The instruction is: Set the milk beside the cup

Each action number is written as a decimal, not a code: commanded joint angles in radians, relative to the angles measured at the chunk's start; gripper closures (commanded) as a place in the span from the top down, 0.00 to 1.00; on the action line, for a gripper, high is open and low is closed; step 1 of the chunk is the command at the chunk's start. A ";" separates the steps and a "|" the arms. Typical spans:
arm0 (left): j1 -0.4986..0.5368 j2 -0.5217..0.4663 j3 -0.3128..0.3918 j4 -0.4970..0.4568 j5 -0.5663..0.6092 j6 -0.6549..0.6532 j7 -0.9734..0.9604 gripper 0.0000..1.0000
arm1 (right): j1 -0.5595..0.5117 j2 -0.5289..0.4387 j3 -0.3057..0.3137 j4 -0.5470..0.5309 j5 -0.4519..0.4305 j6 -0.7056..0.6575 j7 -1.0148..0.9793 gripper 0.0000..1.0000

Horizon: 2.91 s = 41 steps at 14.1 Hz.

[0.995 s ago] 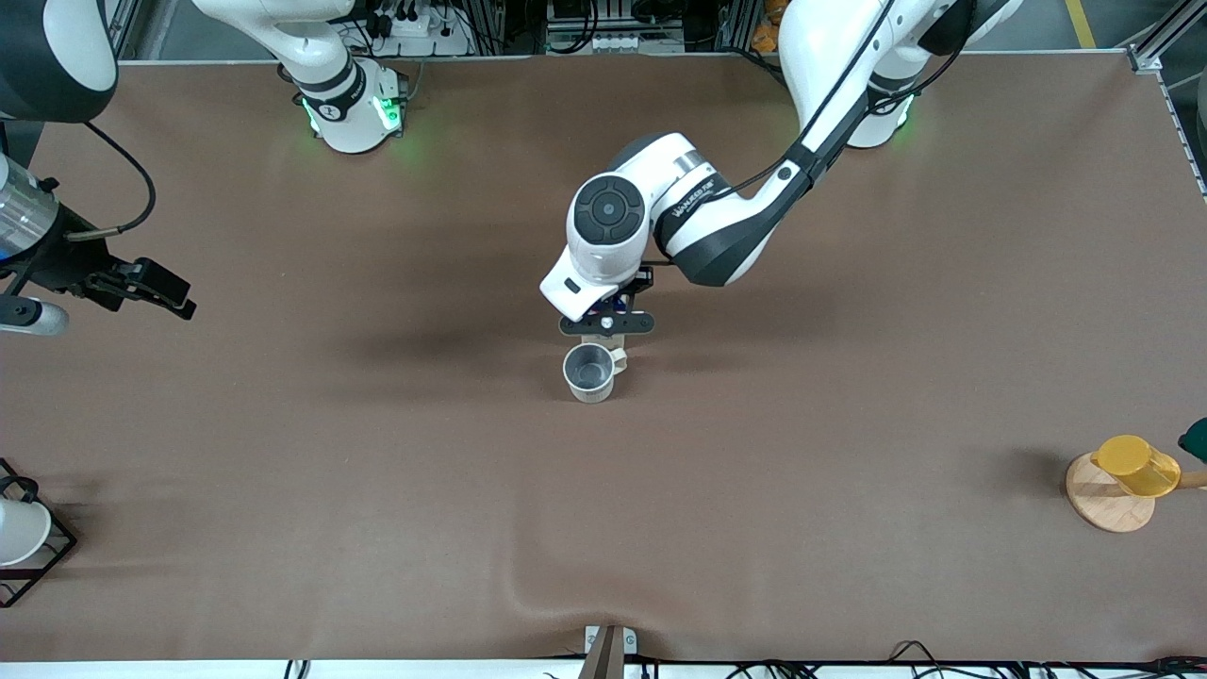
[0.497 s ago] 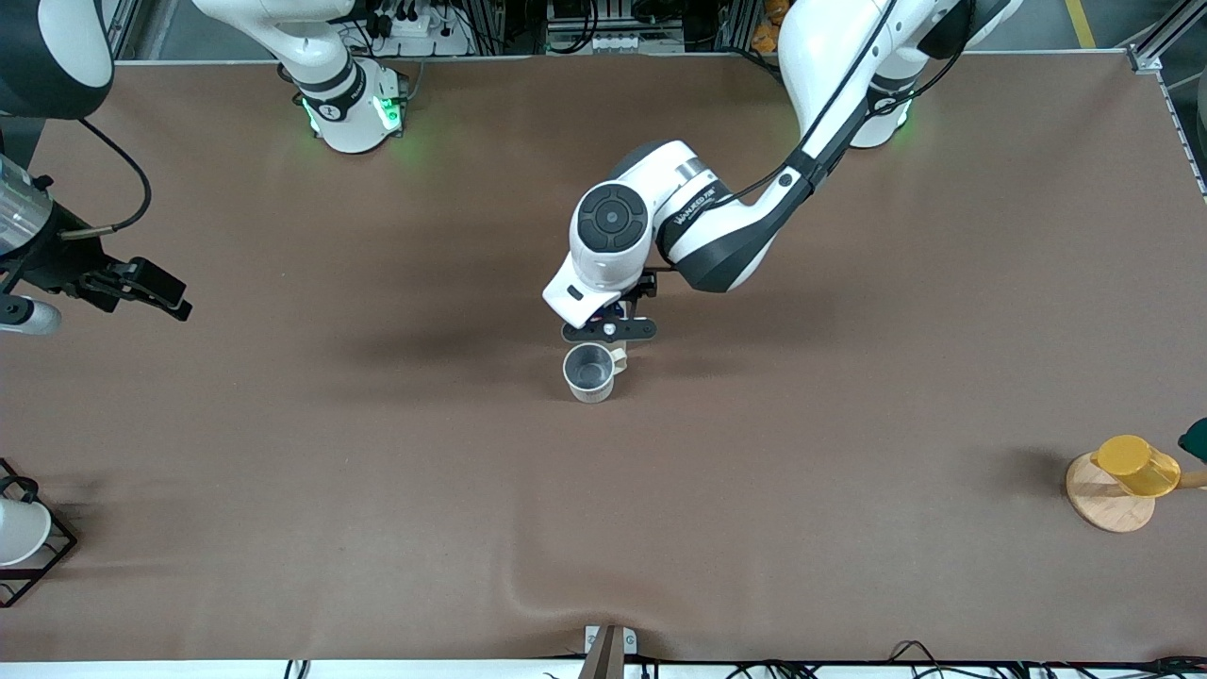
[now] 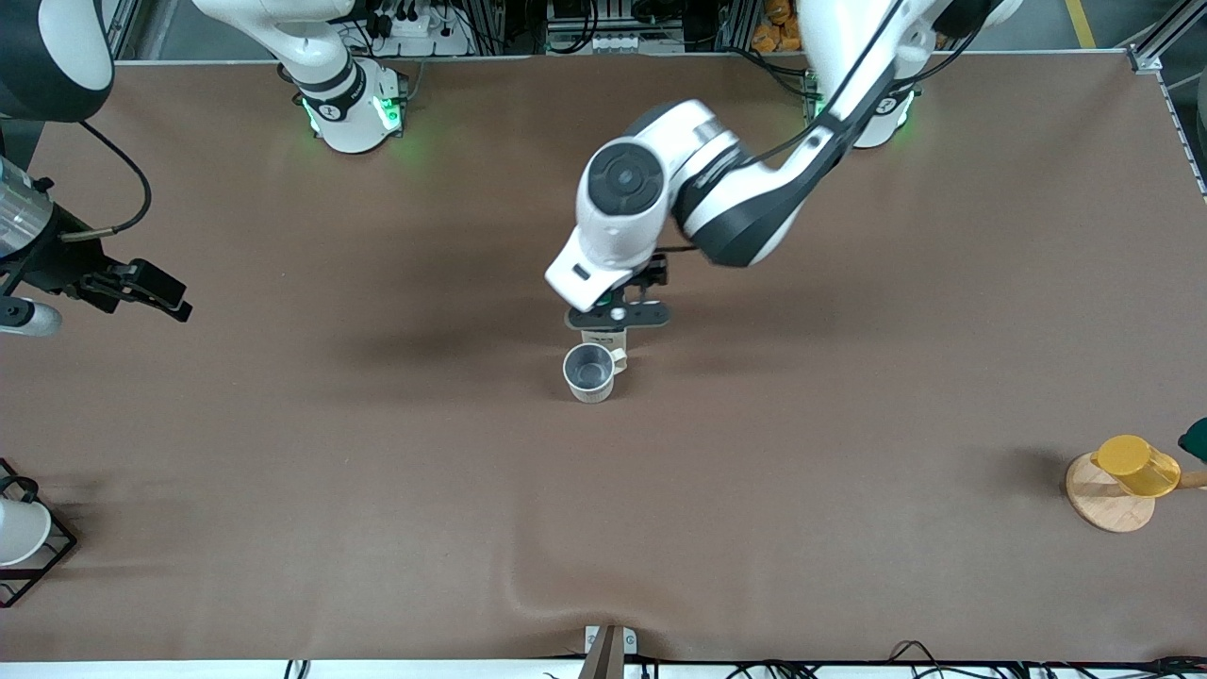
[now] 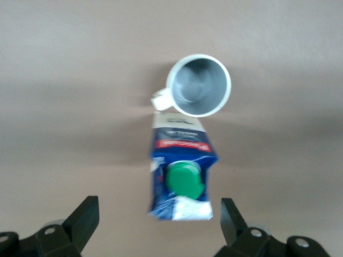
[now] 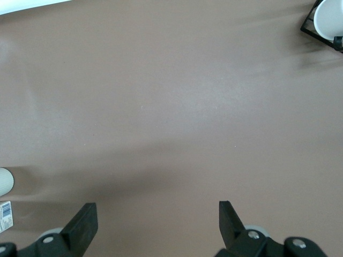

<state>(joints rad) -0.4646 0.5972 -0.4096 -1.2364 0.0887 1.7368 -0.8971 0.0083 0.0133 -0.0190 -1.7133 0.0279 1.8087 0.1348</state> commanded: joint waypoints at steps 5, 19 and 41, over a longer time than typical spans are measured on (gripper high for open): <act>0.207 -0.226 0.011 -0.051 0.017 -0.155 0.090 1.00 | -0.001 0.011 -0.002 0.032 0.001 -0.008 0.011 1.00; 0.639 -0.447 0.005 -0.195 0.011 -0.253 0.536 1.00 | 0.004 0.008 -0.001 0.089 -0.011 -0.083 0.014 1.00; 0.555 -0.540 0.272 -0.241 -0.060 -0.254 0.850 1.00 | 0.006 0.001 0.001 0.090 -0.014 -0.095 0.059 1.00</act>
<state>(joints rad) 0.1015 0.0751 -0.1515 -1.4602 0.0438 1.4704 -0.0713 0.0101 0.0143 -0.0190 -1.6345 0.0271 1.7270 0.1716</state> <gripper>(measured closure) 0.000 0.000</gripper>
